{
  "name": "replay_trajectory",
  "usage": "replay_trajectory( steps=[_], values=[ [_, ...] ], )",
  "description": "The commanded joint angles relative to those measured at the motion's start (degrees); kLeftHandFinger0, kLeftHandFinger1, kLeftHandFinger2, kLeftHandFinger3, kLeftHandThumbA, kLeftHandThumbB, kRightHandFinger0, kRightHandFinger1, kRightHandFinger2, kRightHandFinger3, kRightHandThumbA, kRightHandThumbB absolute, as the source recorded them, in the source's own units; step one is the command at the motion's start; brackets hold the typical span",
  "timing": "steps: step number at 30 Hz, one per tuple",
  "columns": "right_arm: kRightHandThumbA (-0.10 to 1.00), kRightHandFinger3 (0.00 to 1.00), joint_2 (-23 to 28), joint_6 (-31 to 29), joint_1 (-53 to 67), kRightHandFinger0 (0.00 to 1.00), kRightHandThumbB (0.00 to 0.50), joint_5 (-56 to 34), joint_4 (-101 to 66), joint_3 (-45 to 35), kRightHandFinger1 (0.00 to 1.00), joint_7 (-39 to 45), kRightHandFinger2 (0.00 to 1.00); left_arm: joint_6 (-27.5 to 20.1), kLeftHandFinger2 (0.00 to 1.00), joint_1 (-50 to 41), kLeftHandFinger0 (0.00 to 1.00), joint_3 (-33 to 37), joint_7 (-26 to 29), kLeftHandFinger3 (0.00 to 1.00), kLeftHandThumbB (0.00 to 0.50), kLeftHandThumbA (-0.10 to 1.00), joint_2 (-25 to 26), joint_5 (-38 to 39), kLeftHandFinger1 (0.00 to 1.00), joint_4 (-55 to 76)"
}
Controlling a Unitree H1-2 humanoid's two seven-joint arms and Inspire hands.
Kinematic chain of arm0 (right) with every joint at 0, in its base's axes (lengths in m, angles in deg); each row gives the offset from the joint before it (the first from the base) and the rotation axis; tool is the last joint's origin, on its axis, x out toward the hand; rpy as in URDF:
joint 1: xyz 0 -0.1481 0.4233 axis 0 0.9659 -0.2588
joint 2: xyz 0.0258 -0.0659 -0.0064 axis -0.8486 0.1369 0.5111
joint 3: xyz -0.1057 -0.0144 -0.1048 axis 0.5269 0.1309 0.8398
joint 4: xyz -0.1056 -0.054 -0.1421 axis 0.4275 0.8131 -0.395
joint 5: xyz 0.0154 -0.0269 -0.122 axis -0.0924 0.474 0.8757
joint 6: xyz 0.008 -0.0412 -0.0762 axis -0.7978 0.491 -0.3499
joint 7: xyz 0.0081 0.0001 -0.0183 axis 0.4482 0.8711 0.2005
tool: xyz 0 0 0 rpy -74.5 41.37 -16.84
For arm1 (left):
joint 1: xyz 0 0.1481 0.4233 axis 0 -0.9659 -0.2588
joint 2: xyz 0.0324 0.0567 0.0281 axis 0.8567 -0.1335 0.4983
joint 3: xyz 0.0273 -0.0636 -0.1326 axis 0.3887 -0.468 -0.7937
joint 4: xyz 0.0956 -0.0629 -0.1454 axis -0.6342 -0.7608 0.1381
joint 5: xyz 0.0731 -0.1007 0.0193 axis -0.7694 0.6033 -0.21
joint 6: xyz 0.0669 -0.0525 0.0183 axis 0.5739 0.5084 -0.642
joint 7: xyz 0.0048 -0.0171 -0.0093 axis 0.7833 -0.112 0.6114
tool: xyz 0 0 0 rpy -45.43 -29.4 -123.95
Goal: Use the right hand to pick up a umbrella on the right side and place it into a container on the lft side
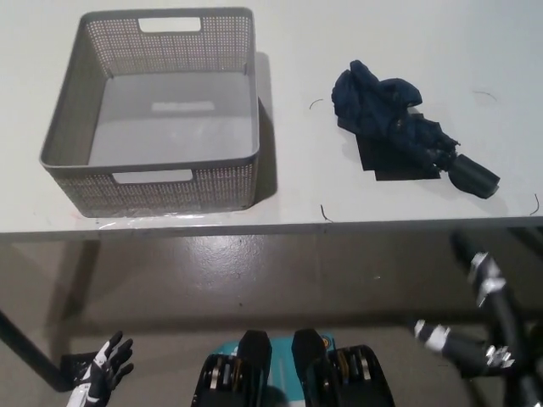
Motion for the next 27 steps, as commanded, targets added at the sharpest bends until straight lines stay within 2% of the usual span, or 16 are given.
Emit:
replay_trajectory(
  steps=[1, 3, 5, 7, 8, 10, 11, 12, 17, 21, 27],
  values=[
    [0.89, 1.00, 3.65, 13.39, -13.85, 1.00, 0.256, 8.48, -9.29, -4.03, 1.00, -1.16, 1.00, -2.09, 1.00, -1.74, 1.00, -0.29, -0.79, 1.00, 0.076, 1.00, 0.64, 0.85, 1.00, 4.68],
    [0.86, 1.00, 5.26, 18.32, -19.18, 1.00, 0.257, 9.93, -7.81, -4.32, 1.00, -0.06, 1.00, -2.32, 1.00, -1.65, 1.00, -0.40, -0.87, 1.00, 0.085, 1.00, 0.96, 0.77, 1.00, 4.38],
    [0.86, 1.00, 7.46, 22.10, -24.96, 1.00, 0.279, 12.50, -5.10, -3.98, 1.00, 0.77, 1.00, -2.06, 1.00, -1.39, 1.00, -0.43, -0.95, 1.00, 0.074, 1.00, 0.91, 1.27, 1.00, 4.51],
    [0.91, 1.00, 10.58, 24.65, -30.62, 1.00, 0.301, 16.11, -1.05, -2.11, 1.00, 2.69, 1.00, -1.86, 1.00, -1.13, 1.00, -0.42, -1.13, 1.00, 0.082, 1.00, 1.05, 1.58, 1.00, 4.17],
    [0.94, 1.00, 13.13, 27.24, -35.01, 1.00, 0.326, 19.00, 2.79, 0.29, 1.00, 5.18, 1.00, -1.94, 1.00, -1.07, 1.00, -0.42, -1.16, 1.00, 0.083, 1.00, 1.11, 1.56, 1.00, 3.86],
    [0.94, 1.00, 14.91, 29.03, -38.67, 1.00, 0.367, 20.80, 6.84, 2.50, 1.00, 6.75, 1.00, -1.69, 1.00, -1.21, 1.00, -0.46, -1.05, 1.00, 0.080, 1.00, 1.13, 1.34, 1.00, 3.92],
    [0.95, 1.00, 15.68, 30.37, -42.50, 1.00, 0.432, 22.58, 11.80, 4.70, 1.00, 7.63, 1.00, -2.06, 1.00, -1.41, 1.00, -0.51, -0.82, 1.00, 0.067, 1.00, 1.00, 0.94, 1.00, 3.70],
    [0.96, 1.00, 16.01, 31.40, -45.41, 1.00, 0.441, 23.52, 15.98, 6.50, 1.00, 8.30, 1.00, -2.40, 1.00, -1.59, 1.00, -0.48, -0.91, 1.00, 0.065, 1.00, 1.07, 0.93, 1.00, 3.49],
    [0.97, 1.00, 16.39, 31.36, -53.10, 1.00, 0.459, 24.55, 29.22, 12.23, 1.00, 9.10, 1.00, -2.52, 1.00, -1.70, 1.00, -0.51, -0.95, 1.00, 0.064, 1.00, 1.04, 1.17, 1.00, 3.18],
    [0.94, 1.00, 14.36, 31.28, -60.24, 1.00, 0.498, 25.39, 46.27, 17.76, 1.00, 8.91, 1.00, -2.56, 1.00, -2.28, 1.00, -0.58, -1.34, 1.00, 0.055, 1.00, 1.38, 1.88, 1.00, 3.17],
    [0.92, 1.00, 11.32, 29.55, -66.46, 1.00, 0.487, 23.29, 65.84, 20.66, 1.00, 7.69, 1.00, -2.80, 1.00, -2.26, 1.00, -0.45, -1.53, 1.00, 0.051, 1.00, 1.42, 2.05, 1.00, 2.88]
  ],
)
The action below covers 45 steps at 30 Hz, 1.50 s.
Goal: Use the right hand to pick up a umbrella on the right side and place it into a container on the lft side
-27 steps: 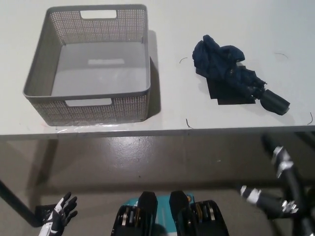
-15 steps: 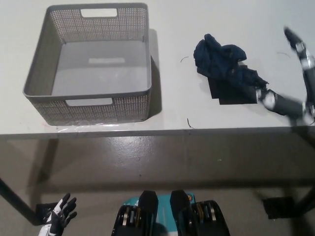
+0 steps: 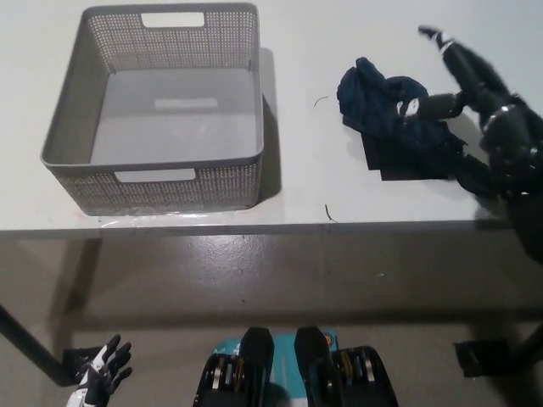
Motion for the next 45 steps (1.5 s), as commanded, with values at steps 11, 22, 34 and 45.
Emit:
replay_trajectory(
  steps=[11, 22, 34, 45],
  values=[
    [0.98, 1.00, -6.08, 2.26, -15.87, 1.00, 0.500, 4.84, 38.21, 10.82, 1.00, 1.82, 1.00, -3.95, 1.00, -1.24, 1.00, -0.16, -1.93, 1.00, 0.045, 1.00, 1.61, 1.15, 1.00, 0.45],
    [-0.10, 0.66, -8.67, -6.24, -10.63, 0.07, 0.244, 2.82, 41.45, 10.53, 0.19, -18.71, 0.33, -3.86, 1.00, -0.18, 1.00, -0.15, -2.17, 1.00, 0.035, 1.00, 2.10, 0.47, 1.00, 0.46],
    [-0.10, 0.83, -9.34, -17.54, -12.74, 0.00, 0.143, -1.94, 37.96, 1.70, 0.34, -29.13, 0.84, -3.80, 1.00, 0.43, 1.00, 0.21, -2.66, 1.00, 0.032, 1.00, 2.04, 1.51, 1.00, -0.45],
    [-0.10, 0.78, -10.70, -19.03, -17.59, 0.00, 0.188, -3.04, 22.59, -3.87, 0.29, -25.98, 0.72, -3.62, 1.00, -0.08, 1.00, 0.45, -2.81, 1.00, 0.030, 1.00, 1.91, 1.30, 1.00, -0.60]
  ],
)
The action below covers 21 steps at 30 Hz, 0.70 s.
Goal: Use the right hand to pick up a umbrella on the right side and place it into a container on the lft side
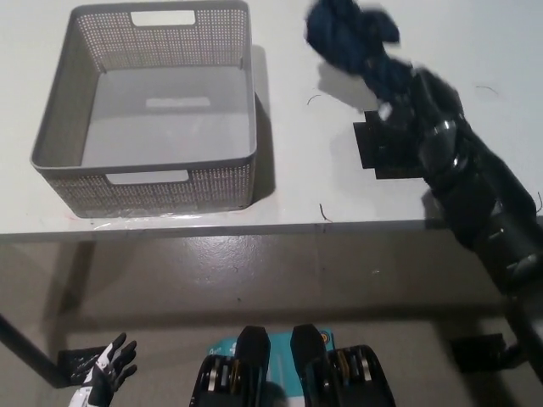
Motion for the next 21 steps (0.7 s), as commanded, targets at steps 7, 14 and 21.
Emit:
replay_trajectory(
  steps=[7, 14, 21],
  values=[
    [-0.10, 0.74, -4.01, -2.25, -10.70, 0.00, 0.153, -1.56, -14.68, -1.45, 0.27, 0.44, 0.69, -1.64, 1.00, -0.93, 1.00, -0.09, -1.35, 1.00, 0.017, 1.00, 0.76, 0.80, 1.00, 0.59],
    [-0.10, 0.81, -10.07, 1.21, -13.79, 0.00, 0.175, -1.73, -18.53, -1.06, 0.29, 2.46, 0.72, -2.04, 1.00, -1.12, 1.00, 0.22, -0.62, 1.00, 0.037, 1.00, 0.20, -0.88, 1.00, 0.38],
    [-0.10, 0.76, -16.16, 0.13, -17.58, 0.00, 0.176, -1.74, -9.88, -1.20, 0.23, -0.63, 0.65, -2.54, 1.00, -1.37, 1.00, 0.60, -0.94, 1.00, 0.067, 1.00, 0.05, -0.84, 1.00, 0.64]
  ],
)
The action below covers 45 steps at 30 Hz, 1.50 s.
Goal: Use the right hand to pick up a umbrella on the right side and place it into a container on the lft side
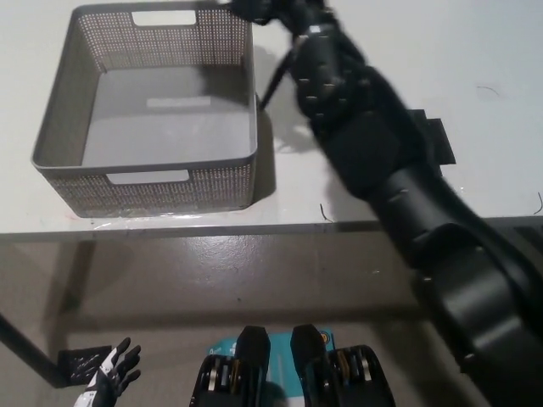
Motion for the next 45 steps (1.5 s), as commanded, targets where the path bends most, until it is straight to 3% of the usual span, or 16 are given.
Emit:
replay_trajectory(
  steps=[1, 3, 5, 8, 13, 14, 15, 16, 17, 18, 23, 25, 34, 36, 39, 45],
  values=[
    [-0.10, 0.73, -2.75, -2.16, -7.22, 0.00, 0.181, -0.53, 3.99, -0.31, 0.22, -3.24, 0.65, -2.58, 1.00, -0.91, 1.00, 0.25, -0.23, 1.00, 0.077, 1.00, 0.00, -0.91, 1.00, 0.65],
    [-0.10, 0.63, -3.38, -3.57, -7.44, 0.01, 0.232, 0.23, 7.07, 0.29, 0.22, -4.80, 0.64, -2.83, 1.00, -0.79, 1.00, 0.29, 0.06, 1.00, 0.062, 1.00, -0.22, -1.52, 1.00, 0.65],
    [-0.10, 0.54, -4.21, -4.72, -7.12, 0.00, 0.202, 0.84, 10.54, 0.93, 0.12, -7.11, 0.57, -2.84, 1.00, -0.71, 1.00, 0.44, -0.07, 1.00, 0.055, 1.00, -0.18, -1.74, 1.00, 0.78],
    [-0.10, 0.63, -5.05, -5.02, -6.55, 0.00, 0.179, -1.44, 14.80, -0.42, 0.16, -6.34, 0.66, -2.22, 1.00, -0.62, 1.00, 0.79, -0.59, 1.00, 0.053, 1.00, -0.01, -1.26, 1.00, 0.97],
    [-0.10, 0.81, -5.44, -5.16, -4.83, 0.03, 0.210, -2.08, 19.72, -0.39, 0.40, -5.71, 0.87, -1.47, 1.00, -0.82, 1.00, 1.27, -0.76, 1.00, 0.041, 1.00, 0.00, -1.17, 1.00, 1.52],
    [-0.10, 0.97, -5.39, -4.09, -4.44, 0.15, 0.219, -2.42, 20.51, -0.60, 0.56, -4.92, 1.00, -1.50, 1.00, -0.68, 1.00, 1.33, -0.74, 1.00, 0.040, 1.00, 0.05, -1.38, 1.00, 1.43],
    [0.13, 1.00, -5.21, -3.21, -4.47, 0.37, 0.244, -2.80, 21.04, -0.72, 0.74, -2.82, 1.00, -1.34, 1.00, -0.60, 1.00, 1.38, -0.72, 1.00, 0.040, 1.00, 0.08, -1.49, 1.00, 1.50],
    [0.21, 1.00, -4.94, -2.33, -4.56, 0.44, 0.236, -3.29, 21.50, -0.86, 0.76, -0.18, 0.99, -1.14, 1.00, -0.48, 1.00, 1.45, -0.73, 1.00, 0.039, 1.00, 0.13, -1.60, 1.00, 1.59],
    [0.50, 1.00, -4.21, 0.00, -4.47, 0.92, 0.294, -2.74, 21.16, 0.17, 1.00, 4.51, 1.00, -0.69, 1.00, -0.33, 1.00, 1.63, -0.98, 1.00, 0.041, 1.00, 0.22, -1.28, 1.00, 1.84],
    [0.54, 1.00, -3.87, 0.06, -4.16, 1.00, 0.311, -2.82, 21.21, 0.30, 1.00, 5.72, 1.00, -0.39, 1.00, -0.22, 1.00, 1.74, -1.10, 1.00, 0.050, 1.00, 0.28, -1.11, 1.00, 1.95],
    [0.72, 1.00, -1.98, 1.28, -2.10, 1.00, 0.304, -2.57, 20.79, 0.88, 1.00, 7.48, 1.00, 0.64, 1.00, 0.76, 1.00, 2.43, -1.16, 1.00, 0.055, 1.00, 0.45, -1.57, 1.00, 1.94],
    [0.83, 1.00, -0.75, 2.06, -1.81, 1.00, 0.341, -2.05, 20.38, 1.58, 1.00, 9.12, 1.00, 0.69, 1.00, 1.28, 1.00, 2.82, -1.63, 1.00, 0.043, 1.00, 0.72, -1.07, 1.00, 1.96],
    [1.00, 1.00, 3.61, 3.25, 0.63, 1.00, 0.471, -2.29, 13.24, 1.98, 1.00, 13.88, 1.00, 1.93, 1.00, 2.84, 1.00, 4.13, -2.65, 1.00, 0.040, 1.00, 1.02, -1.05, 1.00, 1.82],
    [1.00, 1.00, 4.86, 3.10, 0.57, 1.00, 0.476, -2.48, 9.57, 1.73, 1.00, 14.84, 1.00, 1.37, 1.00, 3.10, 1.00, 4.18, -2.67, 1.00, 0.029, 1.00, 0.93, -1.11, 1.00, 1.31],
    [1.00, 1.00, 6.50, 2.61, 0.12, 1.00, 0.423, -5.52, 3.52, -1.14, 1.00, 16.42, 1.00, 2.07, 1.00, 3.67, 1.00, 4.29, -3.05, 1.00, 0.047, 1.00, 1.02, -0.72, 1.00, 1.59],
    [1.00, 1.00, 9.44, 1.56, -1.09, 1.00, 0.440, -11.12, -9.54, -7.05, 1.00, 19.70, 1.00, 2.56, 1.00, 4.17, 1.00, 4.17, -2.53, 1.00, 0.065, 1.00, 0.77, -2.37, 1.00, 2.03]
  ],
)
